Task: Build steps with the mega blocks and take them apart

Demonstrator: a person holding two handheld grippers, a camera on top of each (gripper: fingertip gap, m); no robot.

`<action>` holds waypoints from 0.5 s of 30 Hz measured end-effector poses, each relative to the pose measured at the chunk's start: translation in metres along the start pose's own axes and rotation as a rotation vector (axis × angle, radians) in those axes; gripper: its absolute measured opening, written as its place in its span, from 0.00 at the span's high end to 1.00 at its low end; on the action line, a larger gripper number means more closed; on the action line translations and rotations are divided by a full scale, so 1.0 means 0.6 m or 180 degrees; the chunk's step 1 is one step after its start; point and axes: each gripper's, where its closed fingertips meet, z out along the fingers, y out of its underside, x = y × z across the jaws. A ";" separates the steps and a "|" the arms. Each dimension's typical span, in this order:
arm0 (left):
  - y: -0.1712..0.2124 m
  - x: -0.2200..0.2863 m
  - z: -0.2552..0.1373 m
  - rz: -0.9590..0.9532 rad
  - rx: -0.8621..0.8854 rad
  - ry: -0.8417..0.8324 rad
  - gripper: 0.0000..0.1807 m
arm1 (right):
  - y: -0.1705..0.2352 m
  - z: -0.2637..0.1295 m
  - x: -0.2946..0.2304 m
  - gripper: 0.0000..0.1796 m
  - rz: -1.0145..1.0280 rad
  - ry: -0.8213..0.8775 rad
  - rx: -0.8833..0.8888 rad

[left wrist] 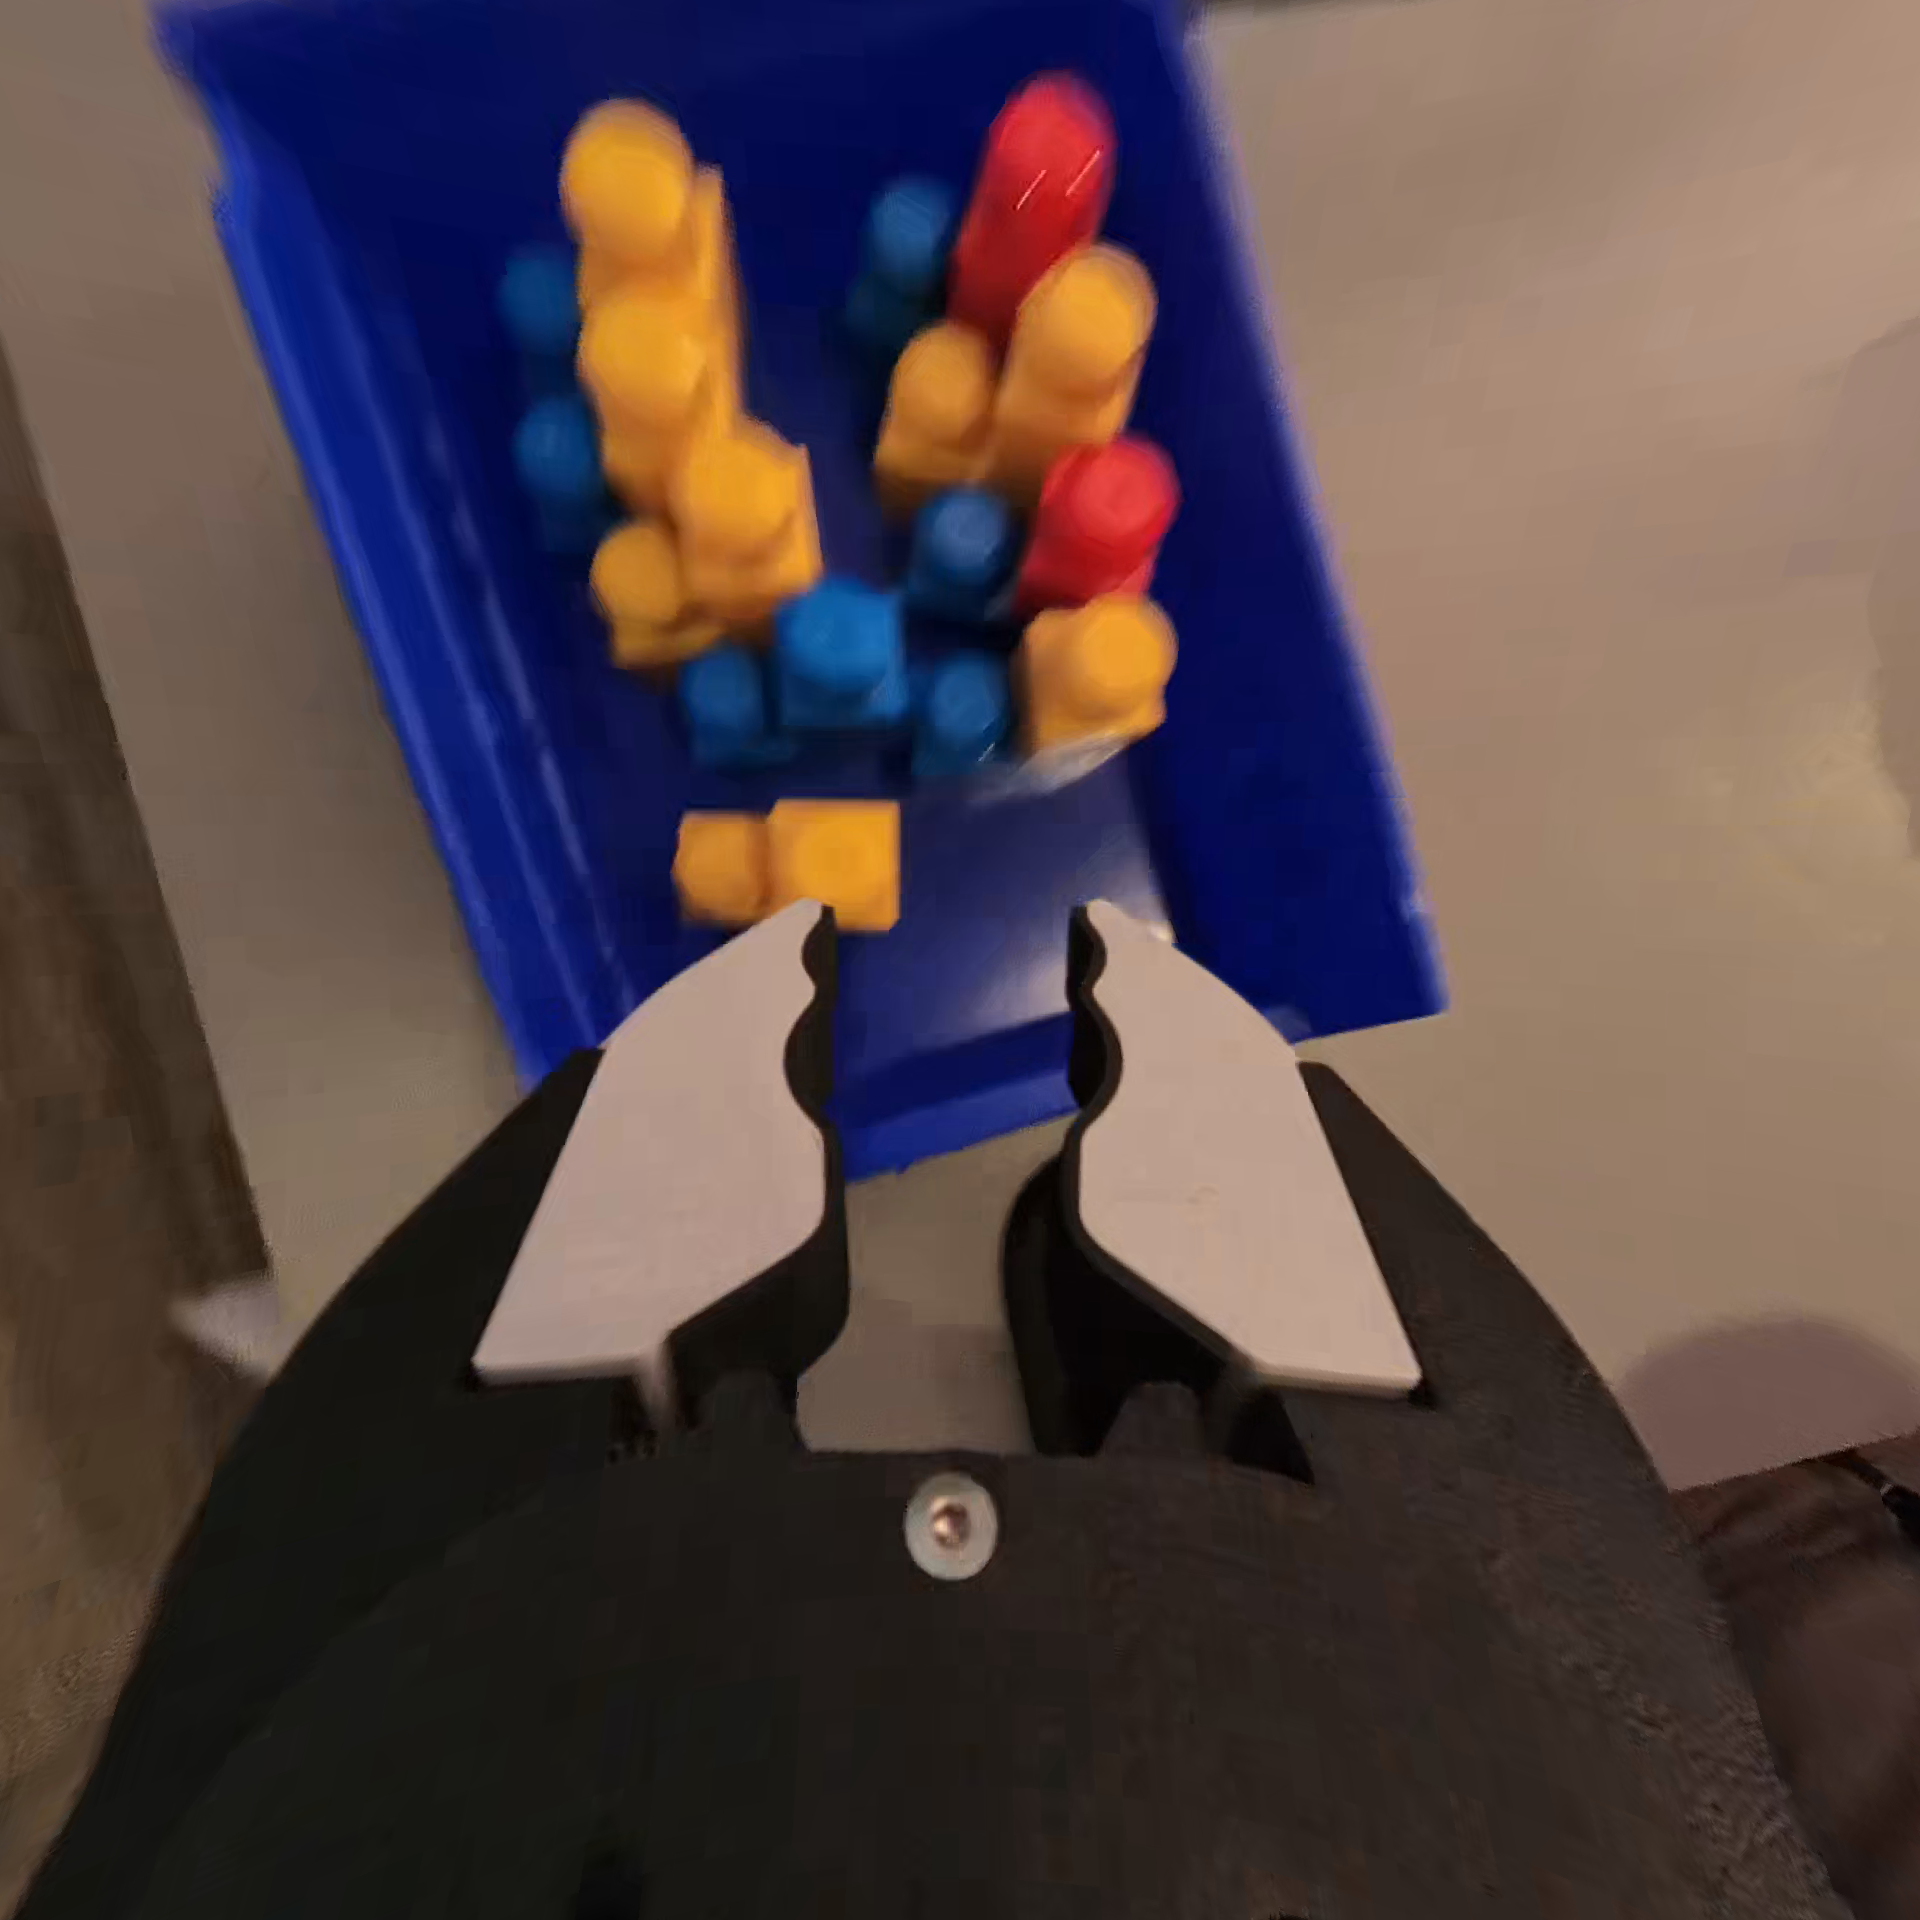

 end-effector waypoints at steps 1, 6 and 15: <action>0.019 -0.016 0.008 -0.0103 -0.0208 -0.0104 0.73 | -0.012 -0.004 0.000 0.75 0.0022 0.0013 0.0127; 0.034 -0.041 0.044 -0.0186 -0.0481 -0.0168 0.64 | -0.054 -0.040 -0.007 0.72 -0.0106 0.0193 0.0492; 0.058 -0.056 0.120 -0.0108 -0.1132 -0.0404 0.69 | -0.054 -0.039 -0.026 0.72 -0.0254 0.0138 0.0439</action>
